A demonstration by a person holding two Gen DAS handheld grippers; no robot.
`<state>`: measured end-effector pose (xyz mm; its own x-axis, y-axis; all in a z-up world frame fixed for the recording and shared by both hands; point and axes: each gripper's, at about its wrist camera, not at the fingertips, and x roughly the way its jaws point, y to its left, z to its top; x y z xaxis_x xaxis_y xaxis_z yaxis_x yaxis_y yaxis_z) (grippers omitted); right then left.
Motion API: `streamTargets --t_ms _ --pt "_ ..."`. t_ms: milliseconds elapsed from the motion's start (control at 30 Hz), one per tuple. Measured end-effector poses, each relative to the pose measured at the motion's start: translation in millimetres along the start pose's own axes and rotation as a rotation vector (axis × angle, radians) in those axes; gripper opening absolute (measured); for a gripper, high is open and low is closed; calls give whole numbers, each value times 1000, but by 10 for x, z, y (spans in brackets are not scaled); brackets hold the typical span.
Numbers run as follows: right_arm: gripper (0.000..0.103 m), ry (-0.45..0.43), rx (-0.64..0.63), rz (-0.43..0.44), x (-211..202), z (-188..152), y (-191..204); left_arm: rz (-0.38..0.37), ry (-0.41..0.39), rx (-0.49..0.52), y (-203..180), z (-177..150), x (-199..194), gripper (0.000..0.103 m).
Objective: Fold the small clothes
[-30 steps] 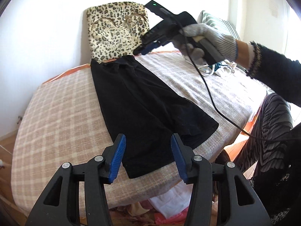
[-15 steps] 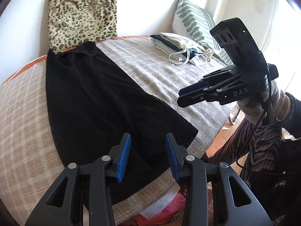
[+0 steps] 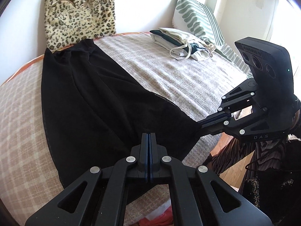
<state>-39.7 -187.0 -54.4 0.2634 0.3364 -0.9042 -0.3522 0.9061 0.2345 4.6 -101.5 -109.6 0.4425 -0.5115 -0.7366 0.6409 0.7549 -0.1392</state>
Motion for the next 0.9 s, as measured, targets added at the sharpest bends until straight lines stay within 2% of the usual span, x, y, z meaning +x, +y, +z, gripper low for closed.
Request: streamTargets --t_ms 133,167,267,300,400,433,467,533,733,800,900 --pt "0 -36 -3 -4 -111 54 5 38 -34 25 -42 -39 -96 0" --pt "0 -36 -10 -9 -116 59 13 26 -30 19 -36 -33 -86 2" --pt "0 -31 -17 -21 -98 63 12 5 17 1 -40 -11 13 24" --pt "0 -29 -14 -19 -87 58 0 2 28 15 -67 -12 48 24" --pt "0 -25 -8 -18 -53 43 -14 42 64 88 -172 -28 180 23" --pt "0 -23 -5 -16 -39 34 -20 57 77 103 -186 -37 229 20" --pt "0 -22 -2 -15 -27 26 -18 61 88 104 -178 -48 270 2" --pt "0 -22 -2 -13 -10 16 -20 49 87 91 -152 -61 278 3" --pt "0 -45 -48 -13 -125 0 82 56 -5 43 -143 -74 -46 3" --pt "0 -51 -84 -17 -177 -16 152 53 1 27 -113 -117 -63 3" --pt "0 -1 -122 2 -107 -60 213 67 54 60 -115 -202 11 3"
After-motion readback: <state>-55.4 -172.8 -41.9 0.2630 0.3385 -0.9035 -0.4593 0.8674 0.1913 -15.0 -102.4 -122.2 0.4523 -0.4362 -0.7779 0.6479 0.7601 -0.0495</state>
